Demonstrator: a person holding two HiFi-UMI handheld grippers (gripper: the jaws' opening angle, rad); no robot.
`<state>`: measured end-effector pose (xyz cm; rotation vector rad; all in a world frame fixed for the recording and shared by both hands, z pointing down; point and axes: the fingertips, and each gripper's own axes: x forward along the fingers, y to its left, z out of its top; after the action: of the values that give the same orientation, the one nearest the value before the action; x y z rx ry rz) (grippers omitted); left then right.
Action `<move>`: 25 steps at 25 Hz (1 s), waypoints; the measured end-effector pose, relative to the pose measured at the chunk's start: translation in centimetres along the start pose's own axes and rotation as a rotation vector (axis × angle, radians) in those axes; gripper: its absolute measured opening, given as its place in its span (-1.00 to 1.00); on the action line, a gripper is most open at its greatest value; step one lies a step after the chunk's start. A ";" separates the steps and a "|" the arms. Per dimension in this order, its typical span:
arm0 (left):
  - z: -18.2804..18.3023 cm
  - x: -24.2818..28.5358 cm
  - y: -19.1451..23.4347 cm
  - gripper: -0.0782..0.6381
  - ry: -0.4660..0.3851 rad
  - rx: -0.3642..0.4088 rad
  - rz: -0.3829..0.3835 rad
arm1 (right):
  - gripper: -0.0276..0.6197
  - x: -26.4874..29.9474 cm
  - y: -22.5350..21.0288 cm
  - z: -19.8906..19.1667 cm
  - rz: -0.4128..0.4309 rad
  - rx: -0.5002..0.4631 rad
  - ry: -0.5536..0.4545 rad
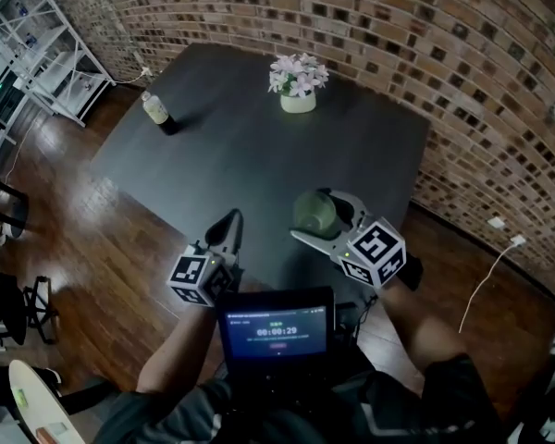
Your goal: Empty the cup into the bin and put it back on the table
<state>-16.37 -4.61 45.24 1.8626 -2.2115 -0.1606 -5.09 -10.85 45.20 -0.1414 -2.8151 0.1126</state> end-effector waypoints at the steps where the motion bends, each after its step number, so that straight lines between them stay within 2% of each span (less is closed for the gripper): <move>1: 0.2 -0.2 0.5 -0.77 -0.005 0.000 0.004 | 0.30 0.6 0.3 0.2 0.004 -0.001 0.000; 12: 1.1 -3.6 5.3 -0.77 -0.045 -0.024 0.083 | 0.30 5.6 3.8 1.4 0.061 -0.043 0.012; 21: -0.8 -6.4 8.4 -0.77 -0.023 -0.053 0.145 | 0.30 11.3 5.5 -1.4 0.105 -0.058 0.042; 25: -3.1 -7.5 10.1 -0.77 -0.003 -0.025 0.158 | 0.30 13.6 6.1 -3.4 0.116 -0.057 0.052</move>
<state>-24.09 4.79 49.78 1.6673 -2.3353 -0.1611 -16.38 -3.11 52.04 -0.3163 -2.7591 0.0546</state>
